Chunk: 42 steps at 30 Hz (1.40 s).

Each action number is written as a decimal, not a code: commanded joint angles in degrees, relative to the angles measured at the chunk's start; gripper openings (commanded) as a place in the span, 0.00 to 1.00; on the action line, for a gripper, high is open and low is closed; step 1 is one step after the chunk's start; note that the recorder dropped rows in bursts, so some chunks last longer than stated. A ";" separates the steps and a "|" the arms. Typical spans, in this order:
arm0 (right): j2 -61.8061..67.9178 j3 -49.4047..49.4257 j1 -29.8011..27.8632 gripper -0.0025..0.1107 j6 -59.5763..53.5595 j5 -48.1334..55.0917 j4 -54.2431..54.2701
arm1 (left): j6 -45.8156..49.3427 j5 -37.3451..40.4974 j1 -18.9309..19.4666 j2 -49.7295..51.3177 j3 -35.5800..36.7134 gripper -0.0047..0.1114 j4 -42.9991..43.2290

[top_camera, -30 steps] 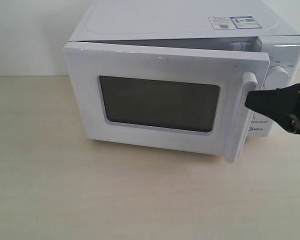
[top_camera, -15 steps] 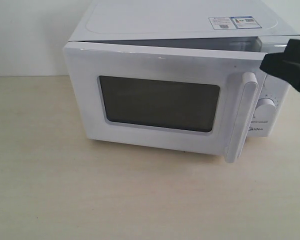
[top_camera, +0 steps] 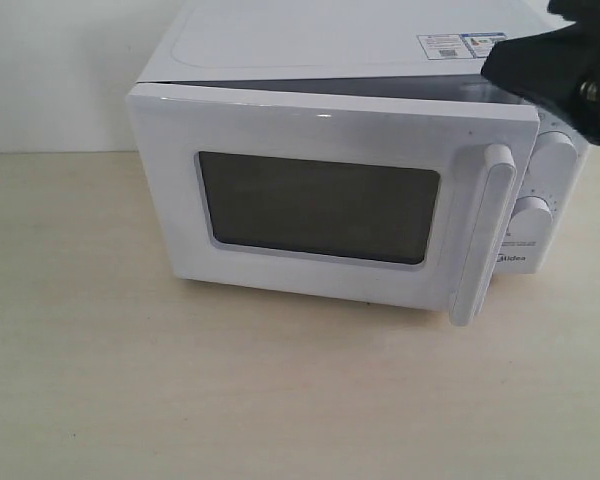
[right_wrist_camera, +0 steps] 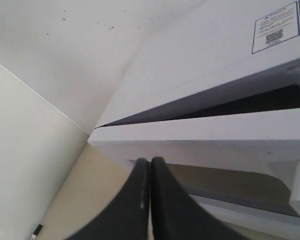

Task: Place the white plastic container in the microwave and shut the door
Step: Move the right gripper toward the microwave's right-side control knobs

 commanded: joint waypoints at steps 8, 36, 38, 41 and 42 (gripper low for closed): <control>0.01 0.00 23.42 0.02 8.51 -22.25 0.05 | -0.59 -0.82 -0.28 -0.40 0.25 0.07 -0.74; 14.12 13.19 36.11 0.02 69.78 -54.25 -63.53 | -0.59 -0.82 -0.28 -0.40 0.25 0.07 -0.74; 18.01 13.19 36.11 0.02 68.21 -58.26 -63.53 | -0.59 -0.82 -0.28 -0.40 0.25 0.07 -0.74; 22.87 13.19 36.11 0.02 64.73 -64.65 -60.12 | -0.59 -0.82 -0.28 -0.40 0.25 0.07 -0.74; 23.96 13.19 36.11 0.02 63.24 -66.33 -58.85 | -0.59 -0.82 -0.28 -0.40 0.25 0.07 -0.74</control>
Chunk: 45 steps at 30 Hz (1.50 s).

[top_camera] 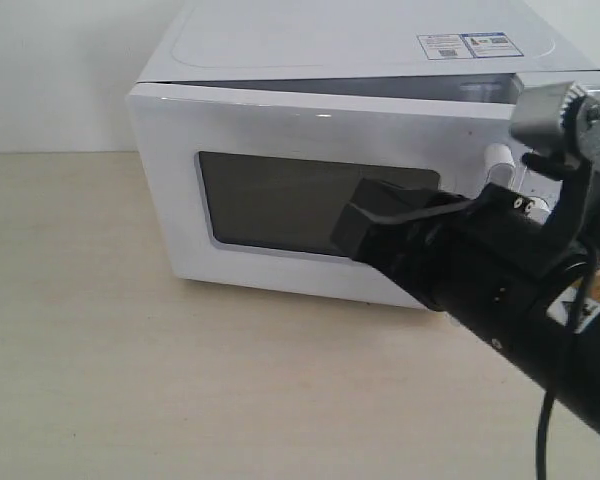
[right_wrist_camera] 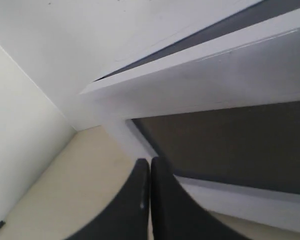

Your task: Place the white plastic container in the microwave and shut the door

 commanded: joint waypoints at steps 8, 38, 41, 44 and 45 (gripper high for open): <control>12.15 -0.54 0.06 0.02 -9.09 -19.64 7.30 | -0.59 -0.82 -0.28 -0.40 0.25 0.07 -0.74; 24.81 -17.42 -0.67 0.02 -35.84 -22.42 22.49 | -0.59 -0.82 -0.28 -0.40 0.25 0.07 -0.74; 24.81 -17.42 -2.35 0.02 -36.14 -21.81 22.36 | -0.59 -0.82 -0.28 -0.40 0.25 0.07 -0.74; 24.81 -17.42 -4.41 0.02 -36.27 -19.15 22.61 | -0.59 -0.82 -0.28 -0.40 0.25 0.07 -0.74; 24.81 -17.42 -4.84 0.02 -36.27 -18.73 22.61 | -0.59 -0.82 -0.28 -0.40 0.25 0.07 -0.74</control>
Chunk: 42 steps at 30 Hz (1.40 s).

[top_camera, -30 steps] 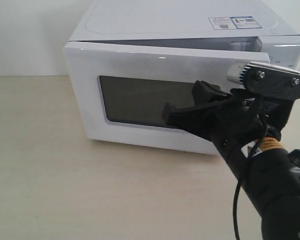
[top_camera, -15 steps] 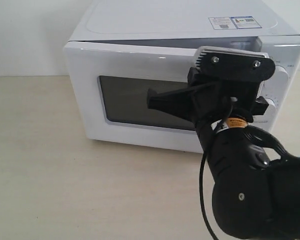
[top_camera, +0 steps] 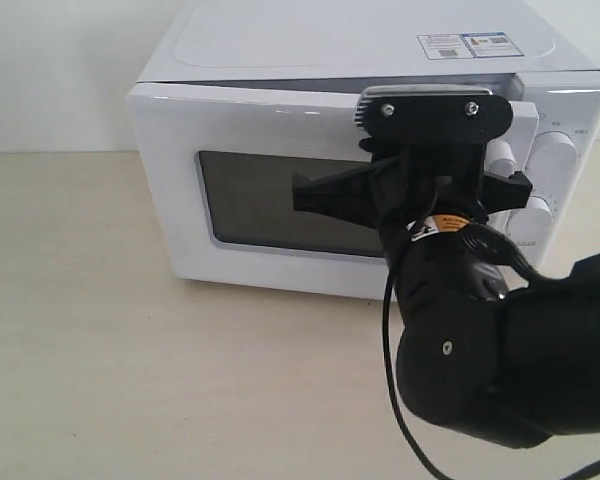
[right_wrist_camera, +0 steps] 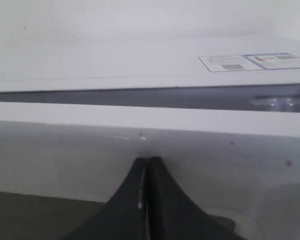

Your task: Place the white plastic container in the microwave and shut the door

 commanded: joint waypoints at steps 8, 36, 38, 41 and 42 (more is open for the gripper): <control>-0.04 -0.24 -3.14 0.02 -0.73 0.79 -1.28 | -0.59 -0.82 -0.28 -0.40 0.25 0.07 -0.74; -0.04 -1.43 -10.48 0.02 0.05 6.15 -5.17 | -0.59 -0.82 -0.28 -0.40 0.25 0.07 -0.74; -0.30 -1.43 -9.94 0.02 -0.16 6.97 -4.66 | -0.59 -0.82 -0.28 -0.40 0.25 0.07 -0.74; -0.96 -1.43 -7.54 0.02 -2.58 6.92 -1.81 | -0.59 -0.82 -0.28 -0.40 0.25 0.07 -0.74; -1.40 -1.43 -6.63 0.02 -3.90 6.61 -1.40 | -0.59 -0.82 -0.28 -0.40 0.25 0.07 -0.74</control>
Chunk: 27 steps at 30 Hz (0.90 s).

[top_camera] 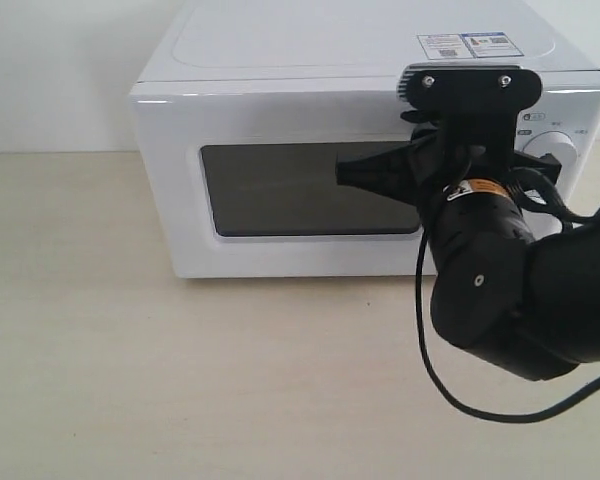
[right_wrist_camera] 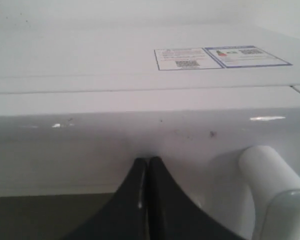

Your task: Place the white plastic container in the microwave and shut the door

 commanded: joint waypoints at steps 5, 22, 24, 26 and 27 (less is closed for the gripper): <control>-4.96 0.60 7.99 0.02 -12.69 -0.85 3.62 | -0.59 -0.82 -0.28 -0.40 0.25 0.07 -0.74; -25.03 14.37 15.93 0.02 -13.97 -4.06 9.04 | -0.59 -0.82 -0.28 -0.40 0.25 0.07 -0.74; -27.00 15.15 15.93 0.02 -13.97 -3.96 9.84 | -0.59 -0.82 -0.28 -0.40 0.25 0.07 -0.74; -28.25 15.75 15.93 0.02 -13.97 -3.09 10.32 | -0.59 -0.82 -0.28 -0.40 0.25 0.07 -0.74; -28.68 15.76 15.93 0.02 -13.97 -2.96 10.58 | -0.59 -0.82 -0.28 -0.40 0.25 0.07 -0.74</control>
